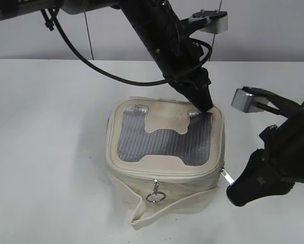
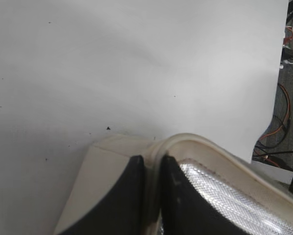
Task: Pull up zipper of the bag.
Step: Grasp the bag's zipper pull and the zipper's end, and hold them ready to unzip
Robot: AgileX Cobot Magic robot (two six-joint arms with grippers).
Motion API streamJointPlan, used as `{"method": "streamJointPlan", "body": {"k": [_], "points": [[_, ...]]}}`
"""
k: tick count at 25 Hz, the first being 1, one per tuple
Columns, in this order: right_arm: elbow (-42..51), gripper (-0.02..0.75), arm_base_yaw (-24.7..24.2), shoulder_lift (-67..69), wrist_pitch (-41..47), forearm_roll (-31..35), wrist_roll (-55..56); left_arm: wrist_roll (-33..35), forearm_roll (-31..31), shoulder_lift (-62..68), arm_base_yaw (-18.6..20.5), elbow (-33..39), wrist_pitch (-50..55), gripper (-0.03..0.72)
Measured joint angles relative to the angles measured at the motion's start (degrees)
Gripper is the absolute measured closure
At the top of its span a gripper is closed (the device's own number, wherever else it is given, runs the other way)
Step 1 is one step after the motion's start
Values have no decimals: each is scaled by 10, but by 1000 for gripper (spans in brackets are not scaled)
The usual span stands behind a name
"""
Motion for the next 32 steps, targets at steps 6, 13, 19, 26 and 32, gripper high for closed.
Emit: {"method": "streamJointPlan", "body": {"k": [6,13,19,26,32], "points": [[1,732,117,-2,-48,-1,45,-11,5,0,0,0,2,622],[-19,732,226,16,-156,70,59,-15,19,-4,1,1,22,622],[-75,732,252,79,-162,85,89,-23,32,-4,2,1,27,622],[-82,732,256,37,-154,-89,273,-88,56,-4,5,1,-5,624],[-86,732,258,5,-142,-135,339,-134,66,-4,7,1,-20,624]]}}
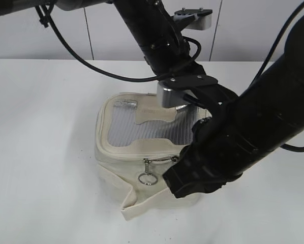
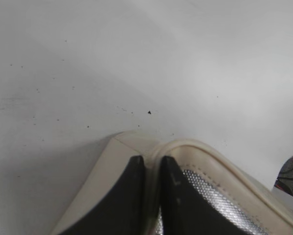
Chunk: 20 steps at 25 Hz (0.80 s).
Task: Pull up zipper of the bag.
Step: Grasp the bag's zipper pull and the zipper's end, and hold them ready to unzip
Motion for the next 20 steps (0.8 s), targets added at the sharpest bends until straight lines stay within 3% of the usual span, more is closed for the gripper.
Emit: {"method": "streamJointPlan", "body": {"k": [16,20], "points": [[-92,732,1,58,-10,56,-29,-16,3,-1,0,-1,1,624],[-100,732,22,75,-15,71,-51,-16,3,-1,0,-1,4,624]]}}
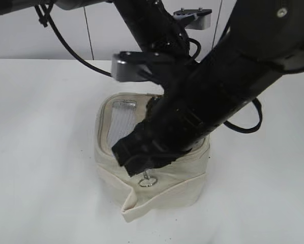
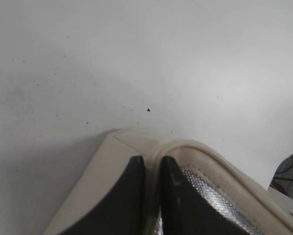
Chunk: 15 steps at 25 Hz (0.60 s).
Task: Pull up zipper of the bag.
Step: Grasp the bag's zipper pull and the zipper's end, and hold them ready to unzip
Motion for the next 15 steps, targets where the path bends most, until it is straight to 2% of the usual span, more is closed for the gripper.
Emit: {"method": "streamJointPlan", "body": {"k": [4,10,13,15], "points": [[-1,732,25,13,-10,-3,-4,0,-2,0,0,0,7,624],[-2,727,25,8,-3,-19,5,0,-2,0,0,0,8,624],[-2,645,27,-11,14,-39,38,0,-2,0,0,0,6,624],[-2,539,29,-29,25,-68,74,0,-1,-2,0,0,6,619]]}}
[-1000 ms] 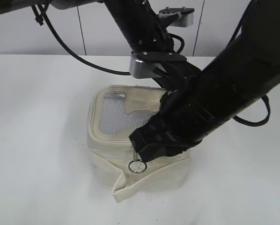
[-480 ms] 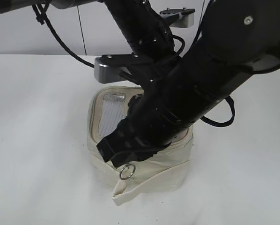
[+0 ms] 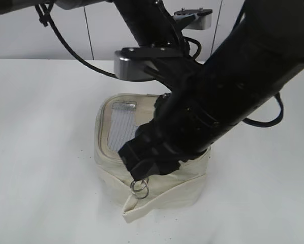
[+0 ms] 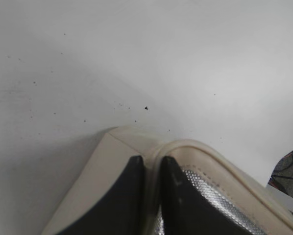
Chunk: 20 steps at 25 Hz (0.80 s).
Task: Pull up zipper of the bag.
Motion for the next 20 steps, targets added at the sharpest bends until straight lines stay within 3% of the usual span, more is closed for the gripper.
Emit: {"method": "streamJointPlan", "body": {"k": [3,7,11,15,20], "points": [[0,376,0,-27,24,-43,51,-1,5,-6,-1,0,0,566],[0,226,-8,-55,69,-72,87,-5,21,-22,-1,-1,-1,411],[0,189,-30,-80,90,-78,95,-6,29,-32,0,-2,-1,329],[0,183,-74,-100,108,-89,96,-6,48,-52,0,-2,-1,316],[0,183,-154,-114,114,-119,96,-30,115,-99,7,-2,-1,314]]}}
